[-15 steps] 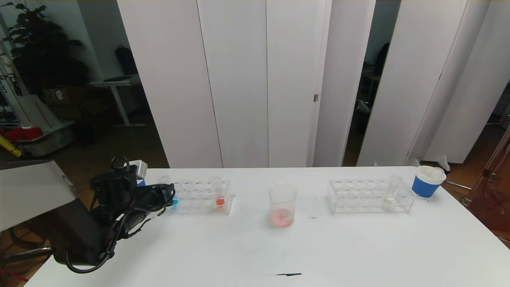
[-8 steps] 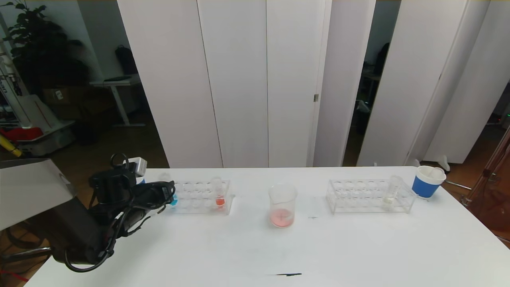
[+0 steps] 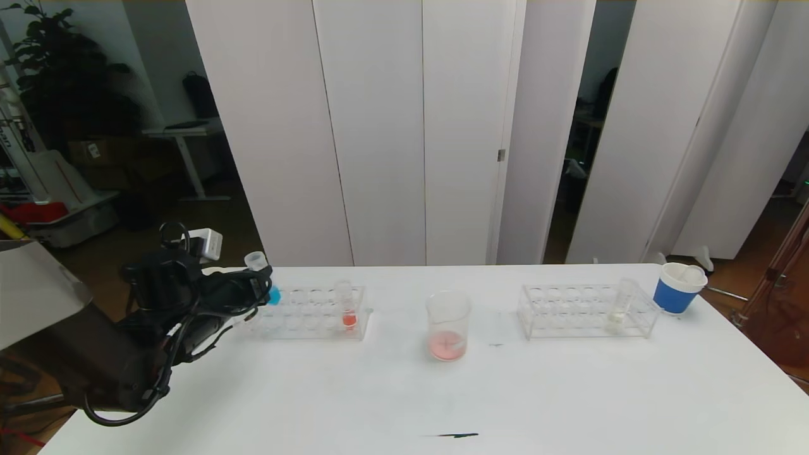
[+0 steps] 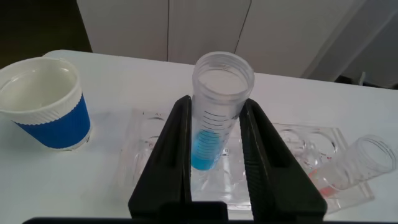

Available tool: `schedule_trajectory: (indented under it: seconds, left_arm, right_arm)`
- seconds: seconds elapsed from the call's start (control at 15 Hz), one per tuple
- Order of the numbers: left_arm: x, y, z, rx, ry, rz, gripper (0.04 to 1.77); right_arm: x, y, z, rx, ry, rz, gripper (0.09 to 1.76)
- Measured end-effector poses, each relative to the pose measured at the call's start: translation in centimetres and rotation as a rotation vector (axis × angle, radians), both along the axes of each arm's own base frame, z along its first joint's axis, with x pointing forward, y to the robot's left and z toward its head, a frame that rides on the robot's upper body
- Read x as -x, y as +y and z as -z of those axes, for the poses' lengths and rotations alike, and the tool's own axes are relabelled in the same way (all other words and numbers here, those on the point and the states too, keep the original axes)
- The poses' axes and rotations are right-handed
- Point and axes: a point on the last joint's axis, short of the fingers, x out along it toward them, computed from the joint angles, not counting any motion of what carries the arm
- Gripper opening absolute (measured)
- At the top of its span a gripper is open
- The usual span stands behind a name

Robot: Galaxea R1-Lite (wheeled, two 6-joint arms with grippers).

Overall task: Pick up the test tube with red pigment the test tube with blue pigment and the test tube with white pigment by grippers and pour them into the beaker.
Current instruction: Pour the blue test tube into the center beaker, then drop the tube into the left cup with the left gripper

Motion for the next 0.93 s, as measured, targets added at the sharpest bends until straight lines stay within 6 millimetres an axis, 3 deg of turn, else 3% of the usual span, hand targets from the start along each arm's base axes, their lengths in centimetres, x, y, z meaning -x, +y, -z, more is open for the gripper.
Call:
schedule_trajectory:
  seconds: [0.33, 0.6, 0.73, 0.93]
  left_arm:
    - [0.2, 0.0, -3.5, 0.0, -0.071, 0.003, 0.57]
    - [0.3, -0.4, -7.7, 0.006, -0.093, 0.055, 0.57]
    - [0.3, -1.6, -10.3, 0.009, -0.132, 0.108, 0.57]
    - [0.2, -5.2, -13.5, 0.022, -0.221, 0.273, 0.57]
  right_arm:
    - [0.0, 0.0, 0.0, 0.0, 0.0, 0.0, 1.75]
    - [0.0, 0.0, 0.0, 0.0, 0.0, 0.0, 1.75]
    - [0.0, 0.0, 0.0, 0.0, 0.0, 0.0, 1.75]
    - [0.0, 0.0, 0.0, 0.0, 0.0, 0.0, 1.75]
